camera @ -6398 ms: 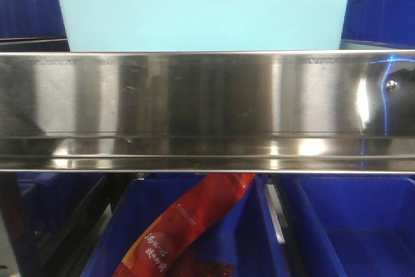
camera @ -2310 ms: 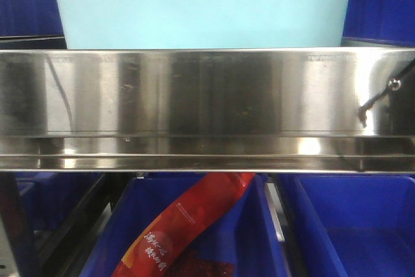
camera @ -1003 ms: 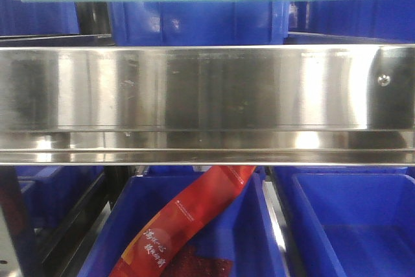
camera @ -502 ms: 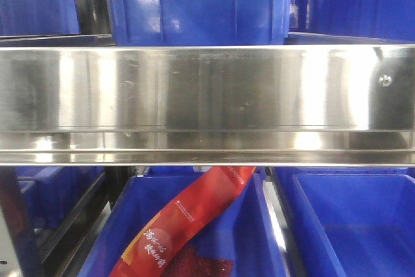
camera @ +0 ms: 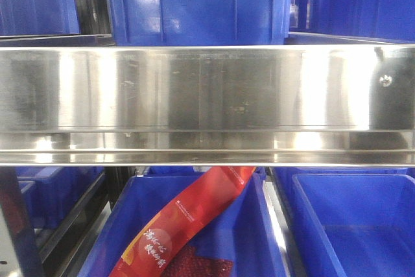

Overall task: Fetch blue bin and place on conveyor start
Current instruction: 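Lift the light-blue bin off the shelf with both grippers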

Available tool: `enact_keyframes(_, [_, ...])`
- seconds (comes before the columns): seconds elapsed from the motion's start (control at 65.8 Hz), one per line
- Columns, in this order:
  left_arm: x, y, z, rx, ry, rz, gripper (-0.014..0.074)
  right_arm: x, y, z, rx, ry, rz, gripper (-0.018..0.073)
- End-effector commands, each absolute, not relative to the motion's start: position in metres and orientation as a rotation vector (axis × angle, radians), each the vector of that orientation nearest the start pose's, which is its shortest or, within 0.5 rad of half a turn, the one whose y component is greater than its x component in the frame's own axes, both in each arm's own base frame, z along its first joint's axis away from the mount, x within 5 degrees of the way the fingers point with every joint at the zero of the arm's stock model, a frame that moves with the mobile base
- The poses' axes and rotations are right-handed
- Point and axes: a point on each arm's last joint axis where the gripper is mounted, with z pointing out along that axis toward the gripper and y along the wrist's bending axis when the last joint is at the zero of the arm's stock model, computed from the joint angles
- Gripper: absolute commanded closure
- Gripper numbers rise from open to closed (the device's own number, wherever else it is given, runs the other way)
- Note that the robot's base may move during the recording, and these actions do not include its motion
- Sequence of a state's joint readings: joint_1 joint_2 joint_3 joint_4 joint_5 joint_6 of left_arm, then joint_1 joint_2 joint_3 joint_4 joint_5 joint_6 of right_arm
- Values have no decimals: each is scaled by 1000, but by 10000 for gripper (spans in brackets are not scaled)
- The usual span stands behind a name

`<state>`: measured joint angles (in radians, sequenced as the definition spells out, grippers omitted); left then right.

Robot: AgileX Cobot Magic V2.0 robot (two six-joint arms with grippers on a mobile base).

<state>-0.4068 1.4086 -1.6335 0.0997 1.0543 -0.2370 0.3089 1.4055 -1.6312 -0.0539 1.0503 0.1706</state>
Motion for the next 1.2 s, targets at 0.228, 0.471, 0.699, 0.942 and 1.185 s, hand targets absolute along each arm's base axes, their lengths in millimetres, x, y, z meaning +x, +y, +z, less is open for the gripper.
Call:
enact_keyframes(0.228, [266, -115, 458, 222, 2211, -315, 708, 277, 88, 456, -188, 2223, 224, 711])
enact_keyframes(0.471, [266, -115, 458, 222, 2211, -315, 708, 277, 88, 456, -188, 2223, 224, 711])
enact_keyframes(0.699, [266, -115, 458, 222, 2209, -317, 708, 278, 88, 456, -188, 2219, 225, 711])
enact_keyframes(0.942, [268, -116, 457, 222, 2211, -316, 708, 280, 89, 460, -184, 2170, 236, 711])
enact_keyframes(1.185, [268, -116, 457, 222, 2211, -316, 708, 285, 91, 469, -176, 2050, 260, 711])
